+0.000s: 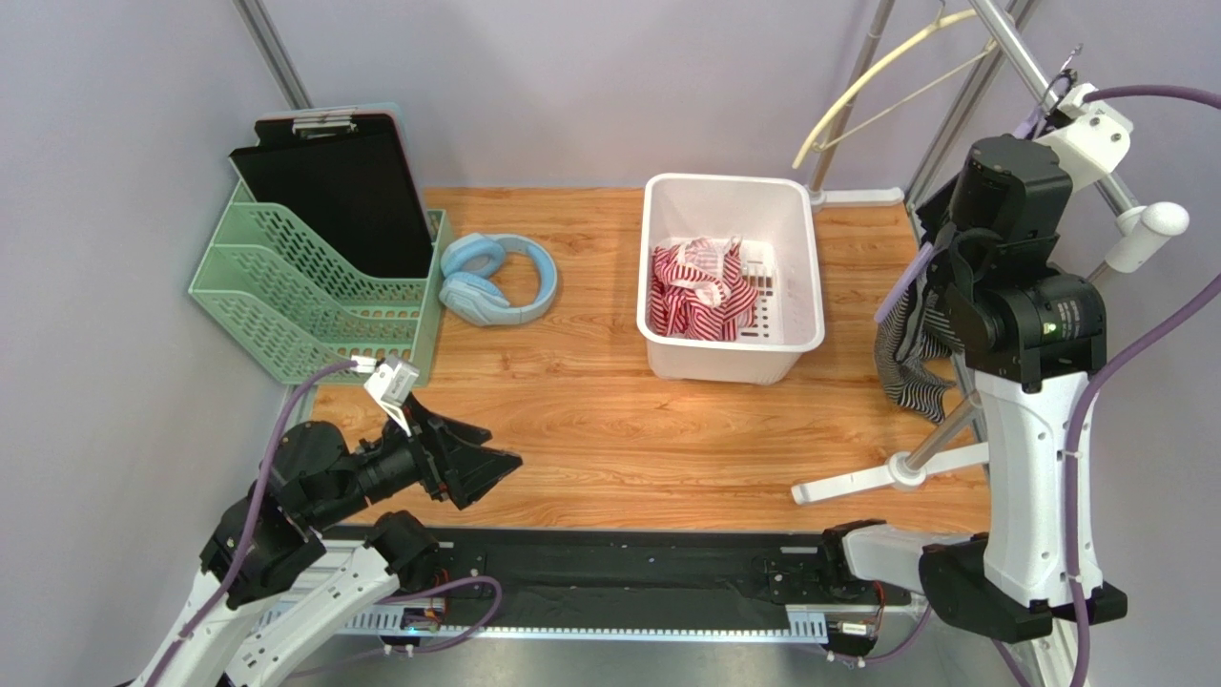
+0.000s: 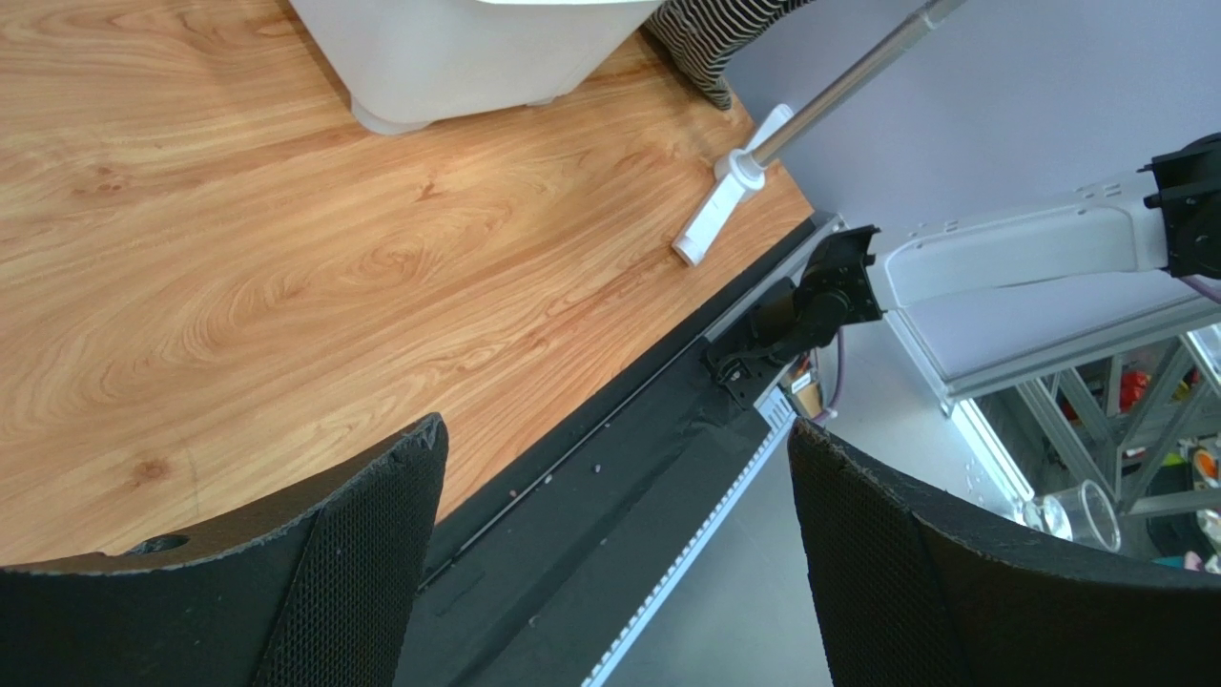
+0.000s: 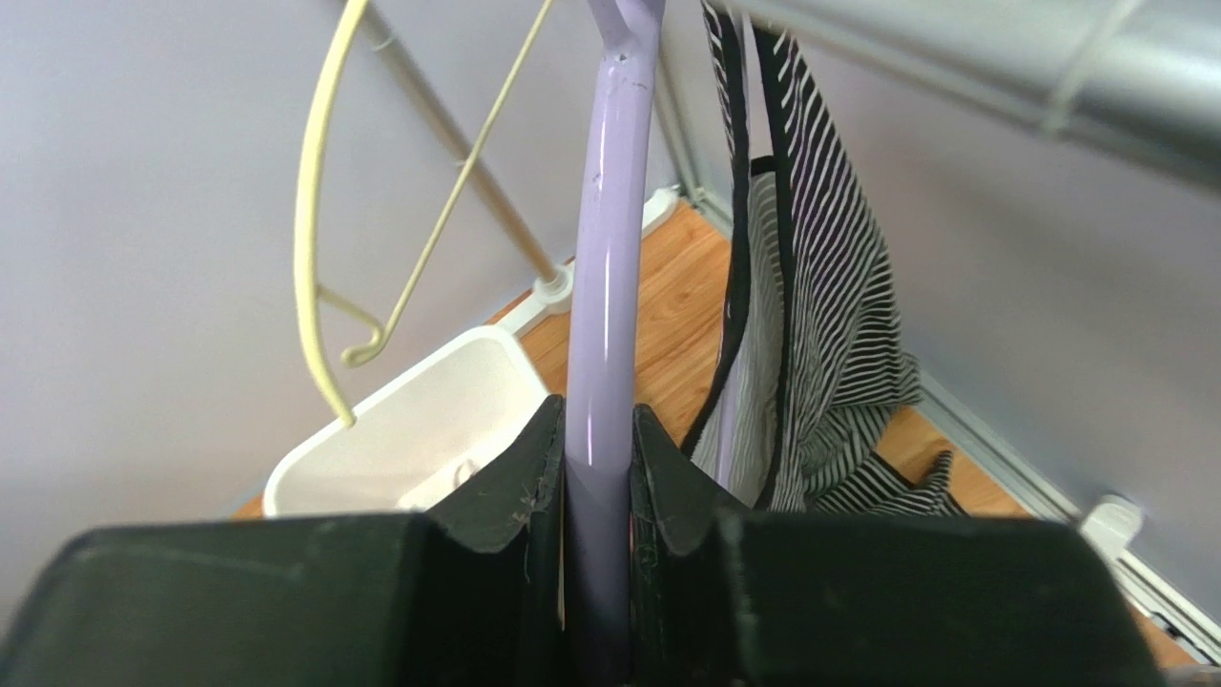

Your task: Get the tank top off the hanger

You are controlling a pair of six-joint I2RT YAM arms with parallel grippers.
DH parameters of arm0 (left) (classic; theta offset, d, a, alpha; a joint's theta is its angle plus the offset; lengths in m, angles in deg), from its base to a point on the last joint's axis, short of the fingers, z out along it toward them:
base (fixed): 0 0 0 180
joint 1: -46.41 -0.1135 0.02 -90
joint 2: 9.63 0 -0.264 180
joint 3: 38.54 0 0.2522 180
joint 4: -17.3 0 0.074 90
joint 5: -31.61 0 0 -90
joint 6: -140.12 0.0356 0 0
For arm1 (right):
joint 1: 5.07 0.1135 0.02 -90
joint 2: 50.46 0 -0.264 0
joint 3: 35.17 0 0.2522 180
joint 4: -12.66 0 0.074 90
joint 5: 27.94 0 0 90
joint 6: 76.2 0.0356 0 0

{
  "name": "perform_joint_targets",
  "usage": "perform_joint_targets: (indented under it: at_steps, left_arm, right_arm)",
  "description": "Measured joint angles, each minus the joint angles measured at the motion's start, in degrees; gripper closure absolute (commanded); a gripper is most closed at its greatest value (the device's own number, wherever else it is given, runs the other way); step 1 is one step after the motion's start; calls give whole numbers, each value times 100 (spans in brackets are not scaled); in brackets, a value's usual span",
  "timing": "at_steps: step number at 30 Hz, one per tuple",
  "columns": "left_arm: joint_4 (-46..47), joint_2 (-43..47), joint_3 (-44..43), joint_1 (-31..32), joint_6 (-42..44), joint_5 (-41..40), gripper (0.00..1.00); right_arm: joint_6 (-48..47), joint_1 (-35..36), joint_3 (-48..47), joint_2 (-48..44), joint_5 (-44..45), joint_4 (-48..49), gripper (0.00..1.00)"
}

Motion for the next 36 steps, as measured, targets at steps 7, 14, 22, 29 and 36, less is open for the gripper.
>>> perform_joint_targets:
  at_steps: [7,14,22,29,36]
  left_arm:
    - [-44,20,7,0,-20,-2,8]
    - [-55,61,197,0,-96,-2,8]
    - [-55,63,341,0,-166,-7,8]
    - [-50,15,341,0,-166,-28,8]
    - [-22,-57,363,0,-168,-26,8]
  right_arm:
    - [9,7,417,-361,-1134,-46,100]
    - [-328,7,883,-463,-1945,-118,100]
    - [-896,101,503,-291,-2940,-227,100]
    - [-938,295,-212,-323,-4065,-400,100]
    - [-848,306,-501,-704,-4747,-761,100]
